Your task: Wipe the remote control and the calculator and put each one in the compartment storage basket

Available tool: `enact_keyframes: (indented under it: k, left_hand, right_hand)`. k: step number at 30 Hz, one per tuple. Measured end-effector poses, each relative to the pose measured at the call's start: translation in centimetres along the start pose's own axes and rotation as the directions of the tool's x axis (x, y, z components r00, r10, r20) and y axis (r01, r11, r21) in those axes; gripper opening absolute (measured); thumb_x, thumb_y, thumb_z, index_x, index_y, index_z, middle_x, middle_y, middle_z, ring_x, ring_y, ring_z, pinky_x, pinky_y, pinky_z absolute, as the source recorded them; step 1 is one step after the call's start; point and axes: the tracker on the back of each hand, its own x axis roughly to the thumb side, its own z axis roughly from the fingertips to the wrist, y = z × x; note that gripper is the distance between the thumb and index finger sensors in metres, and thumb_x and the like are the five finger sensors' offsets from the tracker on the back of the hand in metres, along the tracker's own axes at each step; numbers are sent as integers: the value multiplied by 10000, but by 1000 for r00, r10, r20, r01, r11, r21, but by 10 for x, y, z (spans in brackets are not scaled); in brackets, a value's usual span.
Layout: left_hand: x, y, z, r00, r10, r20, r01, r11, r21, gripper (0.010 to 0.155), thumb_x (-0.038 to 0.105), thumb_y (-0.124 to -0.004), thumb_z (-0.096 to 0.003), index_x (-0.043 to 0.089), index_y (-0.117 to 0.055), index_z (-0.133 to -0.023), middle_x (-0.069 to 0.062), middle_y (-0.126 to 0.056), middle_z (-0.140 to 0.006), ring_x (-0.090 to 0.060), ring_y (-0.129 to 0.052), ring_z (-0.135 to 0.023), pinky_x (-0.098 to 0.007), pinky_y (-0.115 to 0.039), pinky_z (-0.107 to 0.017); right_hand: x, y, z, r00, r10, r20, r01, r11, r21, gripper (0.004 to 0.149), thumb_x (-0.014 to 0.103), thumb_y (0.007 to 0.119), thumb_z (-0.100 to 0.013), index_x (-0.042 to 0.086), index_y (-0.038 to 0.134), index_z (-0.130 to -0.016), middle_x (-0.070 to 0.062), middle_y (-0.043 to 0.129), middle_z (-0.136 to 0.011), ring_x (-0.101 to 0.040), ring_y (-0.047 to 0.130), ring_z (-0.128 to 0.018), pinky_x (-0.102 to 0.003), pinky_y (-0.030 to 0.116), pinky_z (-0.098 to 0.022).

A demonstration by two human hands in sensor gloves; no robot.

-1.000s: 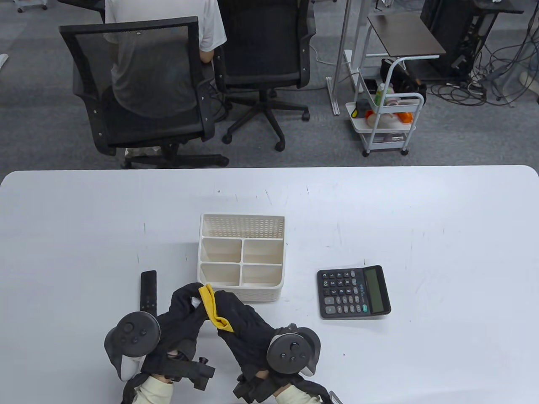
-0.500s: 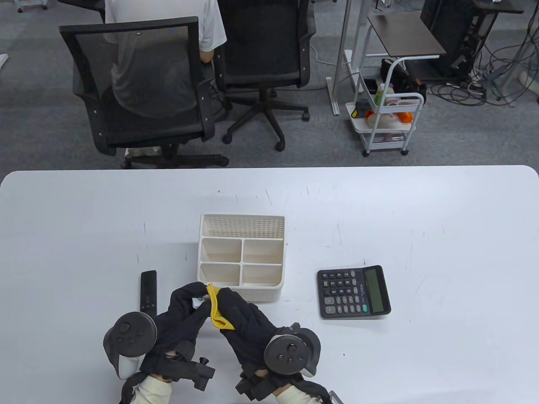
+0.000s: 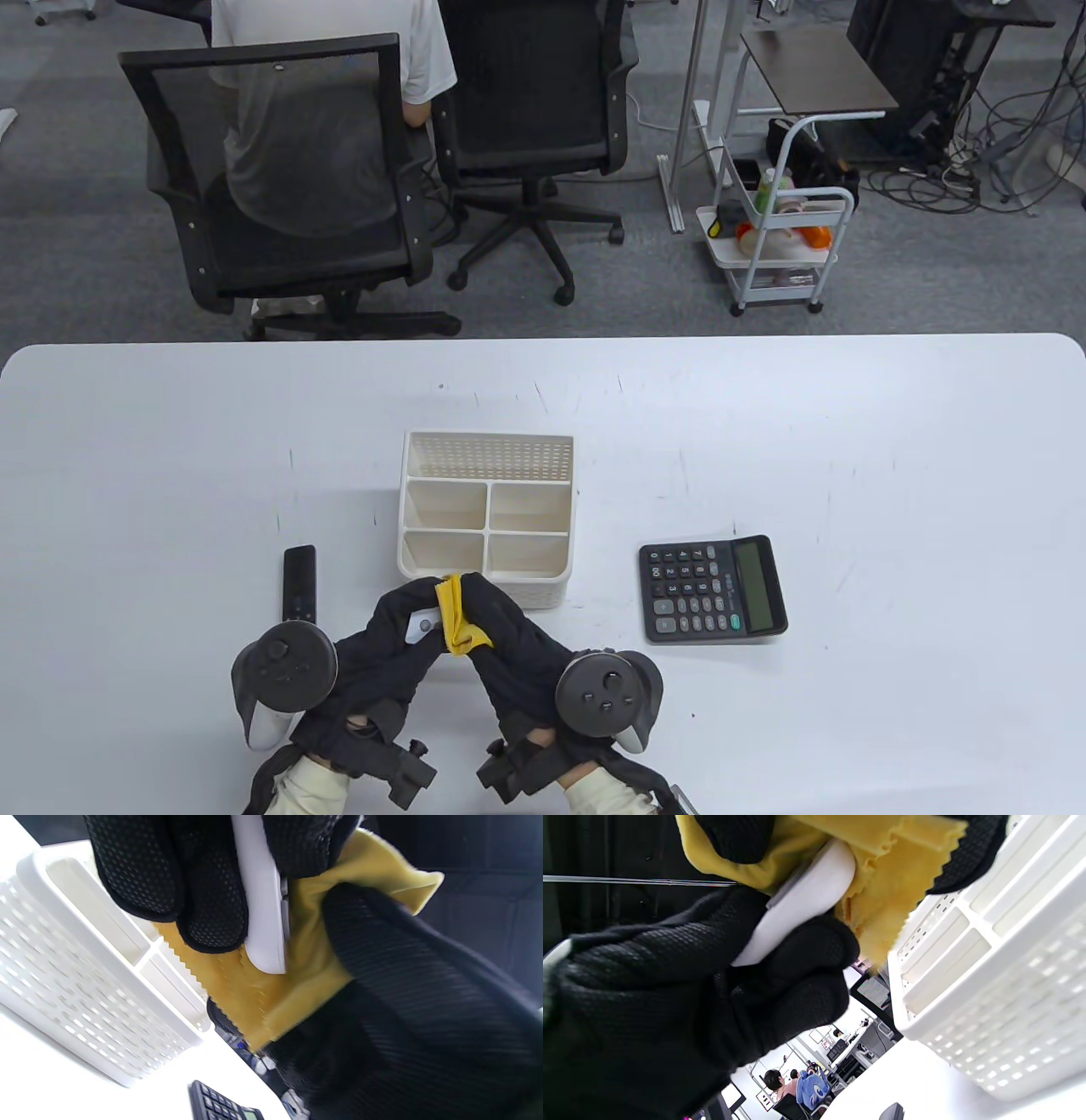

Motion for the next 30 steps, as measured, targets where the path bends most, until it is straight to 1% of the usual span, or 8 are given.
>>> enact_keyframes:
  k: [4, 9, 13, 16, 18, 23, 28, 30]
  left_hand:
    - [0, 5, 2, 993, -116, -20, 117, 988, 103, 507, 223, -788, -493, 247, -578, -954, -100, -761, -1000, -209, -1057, -653, -483, -897, -522]
    - [5, 9, 6, 980, -200, 10, 196, 970, 144, 478, 240, -843, -470, 316, -658, -903, -49, -813, -977, -181, -1093, -581, -451, -931, -472]
    - [7, 8, 5, 988, -141, 66, 133, 985, 113, 456, 236, -871, -452, 362, -705, -857, -9, -836, -969, -186, -1107, -592, -454, -940, -477]
    - [7, 9, 5, 991, -111, 79, 100, 986, 134, 453, 236, -876, -448, 374, -716, -848, 6, -847, -964, -186, -1109, -595, -455, -939, -482]
    - [6, 12, 6, 993, -105, 51, 95, 979, 181, 460, 235, -874, -447, 376, -713, -855, 6, -849, -963, -183, -1107, -594, -452, -939, -482]
    - [4, 18, 8, 983, -180, 29, 170, 962, 215, 464, 252, -871, -452, 366, -700, -868, -12, -844, -957, -161, -1103, -585, -437, -941, -474]
    - [6, 11, 5, 991, -61, 115, 47, 991, 127, 439, 263, -894, -446, 405, -731, -828, 10, -849, -956, -150, -1103, -579, -430, -941, -481]
    - [5, 8, 5, 994, -24, 105, 10, 991, 133, 423, 262, -899, -447, 412, -745, -811, 11, -850, -956, -154, -1097, -580, -440, -934, -487]
  right_hand:
    - [4, -2, 1, 1000, 0, -10, 0, 999, -36, 533, 239, 673, -589, -49, 662, -1036, -333, 754, -1010, -499, 876, -756, -607, 737, -509]
    - [5, 1, 2, 999, -20, 32, 21, 1000, -16, 529, 250, 667, -590, -13, 654, -1049, -296, 709, -1059, -556, 752, -854, -657, 667, -547]
    - [-4, 0, 0, 995, -99, -14, 99, 995, -8, 533, 254, 662, -593, -17, 645, -1051, -295, 722, -1047, -507, 804, -827, -627, 694, -544]
    - [-12, -3, -1, 973, -221, -70, 220, 975, -25, 536, 255, 658, -596, -35, 643, -1047, -310, 748, -1018, -467, 861, -781, -600, 723, -530]
    - [-14, -3, -1, 953, -282, -110, 279, 960, -34, 545, 250, 657, -598, -60, 631, -1045, -331, 758, -999, -451, 888, -755, -591, 739, -521]
    - [-8, -7, -1, 970, -229, -76, 225, 973, -52, 535, 254, 660, -594, -56, 664, -1030, -334, 751, -1000, -479, 867, -769, -609, 720, -533]
    - [-8, -6, -2, 958, -280, -61, 277, 959, -58, 535, 262, 655, -598, -36, 654, -1043, -312, 737, -1023, -486, 827, -812, -628, 694, -548]
    - [-13, -5, -1, 943, -322, -85, 317, 946, -70, 538, 265, 651, -600, -39, 648, -1044, -314, 742, -1017, -466, 849, -793, -608, 716, -537]
